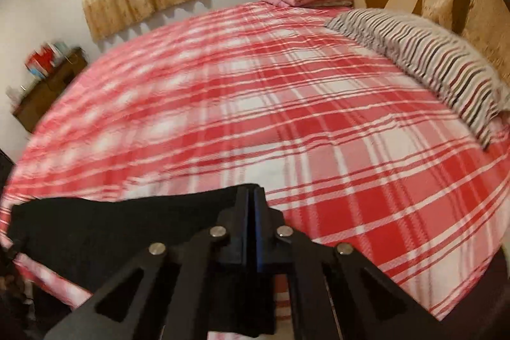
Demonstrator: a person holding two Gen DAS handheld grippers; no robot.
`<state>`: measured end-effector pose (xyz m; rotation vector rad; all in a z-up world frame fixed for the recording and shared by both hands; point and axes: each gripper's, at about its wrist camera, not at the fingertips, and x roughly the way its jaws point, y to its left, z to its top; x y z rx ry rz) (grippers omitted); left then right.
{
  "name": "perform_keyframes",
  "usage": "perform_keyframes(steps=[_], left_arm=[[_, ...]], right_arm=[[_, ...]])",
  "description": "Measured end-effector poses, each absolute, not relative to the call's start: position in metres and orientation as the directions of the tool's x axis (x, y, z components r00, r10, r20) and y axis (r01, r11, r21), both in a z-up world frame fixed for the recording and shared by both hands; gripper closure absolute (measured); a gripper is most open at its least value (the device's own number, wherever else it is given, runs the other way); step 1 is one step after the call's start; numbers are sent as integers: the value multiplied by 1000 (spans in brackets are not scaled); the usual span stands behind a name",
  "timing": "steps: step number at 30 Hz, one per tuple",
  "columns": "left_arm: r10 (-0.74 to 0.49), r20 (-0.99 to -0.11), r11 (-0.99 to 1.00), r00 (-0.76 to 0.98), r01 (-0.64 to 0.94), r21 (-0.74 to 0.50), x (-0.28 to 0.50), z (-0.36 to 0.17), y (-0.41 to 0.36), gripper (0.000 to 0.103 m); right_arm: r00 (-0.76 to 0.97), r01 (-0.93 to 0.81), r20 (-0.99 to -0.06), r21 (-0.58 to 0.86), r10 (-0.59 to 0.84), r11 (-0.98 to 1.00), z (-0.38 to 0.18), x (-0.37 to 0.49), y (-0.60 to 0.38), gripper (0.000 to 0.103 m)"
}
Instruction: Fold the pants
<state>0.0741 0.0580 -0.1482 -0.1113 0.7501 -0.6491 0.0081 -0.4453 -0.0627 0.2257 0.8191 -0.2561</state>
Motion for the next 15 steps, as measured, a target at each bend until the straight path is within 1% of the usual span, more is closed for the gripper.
perform_keyframes(steps=[3,5,6,7,8,10,12,15], left_arm=[[-587,-600,796,543,520,-309,73,-147,55,45],[-584,-601,796,546,529,-294,71,-144,54,45],[-585,-599,795,547,535,-288,70,-142,54,45],[-589,-593,791,549,542,-283,69,-140,53,45],[-591,-590,789,550,545,-283,68,-139,53,45],[-596,-583,786,552,550,-283,67,-136,51,45],[-601,-578,781,552,559,-278,66,-135,49,45],[-594,-588,779,549,576,-249,63,-135,41,45]], right_arm=[[621,325,-767,67,-160,943,-80,16,-449,97],[604,343,-785,94,-142,935,-94,17,-459,84],[603,358,-785,107,-143,928,-97,14,-464,63],[611,381,-779,130,-144,915,-96,5,-470,45],[621,394,-772,159,-135,905,-94,-4,-474,42],[643,411,-755,197,-129,890,-85,-25,-475,42],[662,407,-737,202,-135,891,-76,-44,-468,42],[691,366,-717,237,-93,900,-67,-68,-451,43]])
